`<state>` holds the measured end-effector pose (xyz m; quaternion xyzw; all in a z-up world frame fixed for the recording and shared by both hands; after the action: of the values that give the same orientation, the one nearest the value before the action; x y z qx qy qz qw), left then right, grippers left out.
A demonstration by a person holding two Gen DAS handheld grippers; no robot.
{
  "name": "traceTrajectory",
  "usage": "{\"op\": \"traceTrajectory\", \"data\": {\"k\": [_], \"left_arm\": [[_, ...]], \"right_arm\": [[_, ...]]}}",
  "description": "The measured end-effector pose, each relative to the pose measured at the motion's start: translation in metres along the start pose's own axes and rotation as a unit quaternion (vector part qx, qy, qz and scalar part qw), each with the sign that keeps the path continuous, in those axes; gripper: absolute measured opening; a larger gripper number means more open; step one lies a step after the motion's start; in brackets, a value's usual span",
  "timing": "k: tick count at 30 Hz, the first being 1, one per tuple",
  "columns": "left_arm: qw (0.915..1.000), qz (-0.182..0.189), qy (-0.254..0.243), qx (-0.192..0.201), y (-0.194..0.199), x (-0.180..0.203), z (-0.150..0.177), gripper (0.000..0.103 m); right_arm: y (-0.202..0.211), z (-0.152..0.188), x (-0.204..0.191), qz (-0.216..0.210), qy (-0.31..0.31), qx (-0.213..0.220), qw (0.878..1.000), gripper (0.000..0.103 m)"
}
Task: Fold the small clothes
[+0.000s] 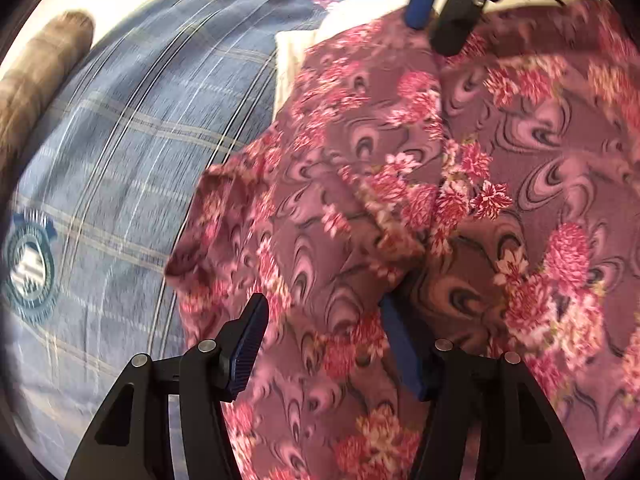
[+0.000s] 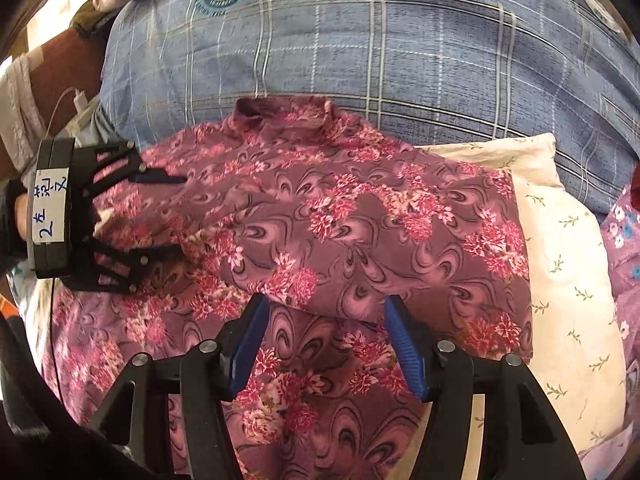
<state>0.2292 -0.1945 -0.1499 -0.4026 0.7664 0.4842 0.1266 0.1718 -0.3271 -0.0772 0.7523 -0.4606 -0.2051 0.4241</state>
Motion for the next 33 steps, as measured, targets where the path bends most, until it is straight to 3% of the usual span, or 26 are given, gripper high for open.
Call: {"op": "traceTrajectory", "data": {"k": [3, 5, 6, 7, 8, 10, 12, 13, 14, 16, 18, 21, 23, 28, 31, 33], "left_arm": [[0.9997, -0.001, -0.02, 0.015, -0.007, 0.008, -0.008, 0.055], [0.9992, 0.038, -0.005, 0.0, -0.014, 0.005, -0.014, 0.016], [0.9979, 0.061, 0.015, -0.018, -0.018, 0.002, -0.016, 0.007], [0.9959, 0.078, 0.04, -0.024, -0.017, -0.003, -0.019, 0.006], [0.9913, 0.104, 0.074, -0.03, -0.014, -0.011, -0.021, 0.006], [0.9697, 0.176, 0.165, -0.036, -0.003, -0.032, -0.025, 0.006], [0.9247, 0.268, 0.267, -0.04, 0.009, -0.059, -0.025, 0.006], [0.8903, 0.319, 0.322, -0.04, 0.015, -0.073, -0.023, 0.006], [0.8636, 0.35, 0.36, -0.041, 0.018, -0.084, -0.021, 0.006], [0.8121, 0.395, 0.426, -0.048, 0.02, -0.102, -0.013, 0.006], [0.7661, 0.424, 0.481, -0.045, 0.021, -0.116, -0.002, 0.006], [0.7158, 0.441, 0.539, -0.052, 0.008, -0.132, 0.015, 0.006], [0.691, 0.44, 0.571, -0.056, -0.01, -0.145, 0.028, 0.006], [0.6738, 0.431, 0.598, -0.053, -0.025, -0.158, 0.048, 0.006], [0.6727, 0.436, 0.595, -0.059, -0.029, -0.16, 0.048, 0.006], [0.6727, 0.446, 0.587, -0.066, -0.03, -0.16, 0.048, 0.006]], "right_arm": [[-0.007, 0.0, -0.004, 0.001, 0.004, -0.008, 1.0, 0.061], [-0.01, -0.001, -0.004, 0.002, 0.002, -0.009, 1.0, 0.061], [-0.01, -0.001, -0.004, 0.004, 0.001, -0.009, 1.0, 0.061], [-0.009, -0.001, -0.004, 0.006, 0.0, -0.008, 1.0, 0.061], [-0.008, -0.001, -0.003, 0.007, -0.002, -0.006, 1.0, 0.061], [-0.005, -0.003, 0.0, 0.011, -0.007, -0.001, 1.0, 0.061], [0.0, -0.003, 0.003, 0.014, -0.013, 0.008, 1.0, 0.061], [0.003, -0.004, 0.005, 0.016, -0.014, 0.011, 1.0, 0.061], [0.004, -0.005, 0.006, 0.018, -0.015, 0.014, 1.0, 0.061], [0.008, -0.006, 0.007, 0.017, -0.02, 0.019, 0.999, 0.061], [0.011, -0.007, 0.007, 0.013, -0.023, 0.025, 0.999, 0.061], [0.011, -0.011, 0.003, 0.008, -0.016, 0.027, 0.999, 0.061], [0.008, -0.012, -0.001, 0.007, -0.008, 0.023, 1.0, 0.061], [0.005, -0.017, -0.015, -0.004, 0.025, 0.016, 1.0, 0.063], [-0.006, -0.019, -0.019, 0.017, 0.054, -0.005, 0.998, 0.063], [-0.016, -0.019, -0.015, 0.054, 0.081, -0.034, 0.995, 0.058]]}}
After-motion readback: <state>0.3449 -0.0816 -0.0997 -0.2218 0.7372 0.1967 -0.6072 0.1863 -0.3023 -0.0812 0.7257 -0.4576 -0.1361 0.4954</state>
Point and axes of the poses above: each gripper's, at about its wrist camera, not at the fingertips, and y roughly against the way its jaws point, x to its right, z to its underside, the point moved 3 cm from there along -y, roughly the way its jaws point, and after that the axes turned 14 degrees about y, right-handed, at the moved point
